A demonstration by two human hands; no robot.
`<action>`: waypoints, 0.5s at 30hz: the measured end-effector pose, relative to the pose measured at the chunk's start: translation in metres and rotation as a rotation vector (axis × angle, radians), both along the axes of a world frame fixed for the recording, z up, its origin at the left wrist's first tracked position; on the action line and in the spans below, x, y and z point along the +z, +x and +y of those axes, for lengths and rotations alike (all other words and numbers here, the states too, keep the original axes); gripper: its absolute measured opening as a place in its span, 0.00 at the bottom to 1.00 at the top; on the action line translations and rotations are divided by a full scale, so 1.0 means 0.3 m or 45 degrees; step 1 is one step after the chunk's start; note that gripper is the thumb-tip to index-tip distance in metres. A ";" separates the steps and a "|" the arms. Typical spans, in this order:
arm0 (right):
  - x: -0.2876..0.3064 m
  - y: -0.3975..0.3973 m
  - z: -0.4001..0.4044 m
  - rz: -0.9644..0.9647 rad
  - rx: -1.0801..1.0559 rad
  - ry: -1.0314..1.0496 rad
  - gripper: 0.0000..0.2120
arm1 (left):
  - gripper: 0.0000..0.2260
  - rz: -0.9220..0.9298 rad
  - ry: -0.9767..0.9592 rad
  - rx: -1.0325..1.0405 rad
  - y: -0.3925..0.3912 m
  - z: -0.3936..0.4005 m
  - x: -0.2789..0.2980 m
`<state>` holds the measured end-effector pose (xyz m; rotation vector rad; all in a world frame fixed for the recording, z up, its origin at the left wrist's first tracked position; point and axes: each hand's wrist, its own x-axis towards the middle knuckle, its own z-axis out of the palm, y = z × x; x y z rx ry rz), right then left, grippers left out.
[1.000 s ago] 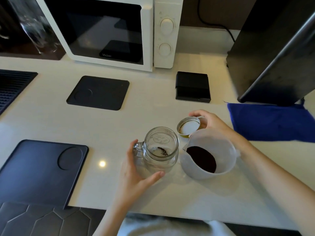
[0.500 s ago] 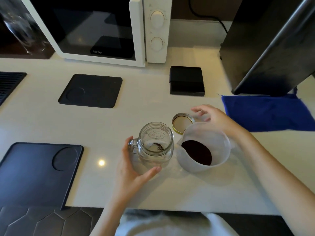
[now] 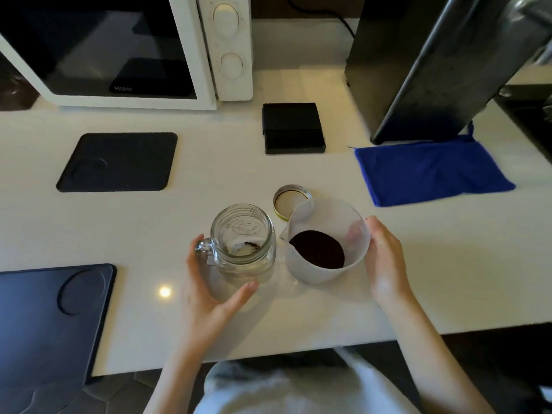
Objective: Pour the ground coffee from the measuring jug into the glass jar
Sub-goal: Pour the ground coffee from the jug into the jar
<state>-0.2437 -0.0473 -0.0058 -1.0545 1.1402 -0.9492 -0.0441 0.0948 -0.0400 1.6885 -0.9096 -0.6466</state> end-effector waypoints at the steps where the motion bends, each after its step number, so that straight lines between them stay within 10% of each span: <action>1: -0.012 0.007 0.006 -0.005 -0.026 0.027 0.12 | 0.42 -0.009 -0.014 -0.026 0.006 0.006 0.002; 8: 0.014 0.067 0.009 -0.178 -0.210 0.162 0.12 | 0.21 0.220 -0.277 0.100 0.005 -0.026 0.050; 15: 0.134 0.053 -0.066 0.132 -0.138 -0.481 0.15 | 0.12 0.242 -0.293 0.317 0.000 -0.104 0.066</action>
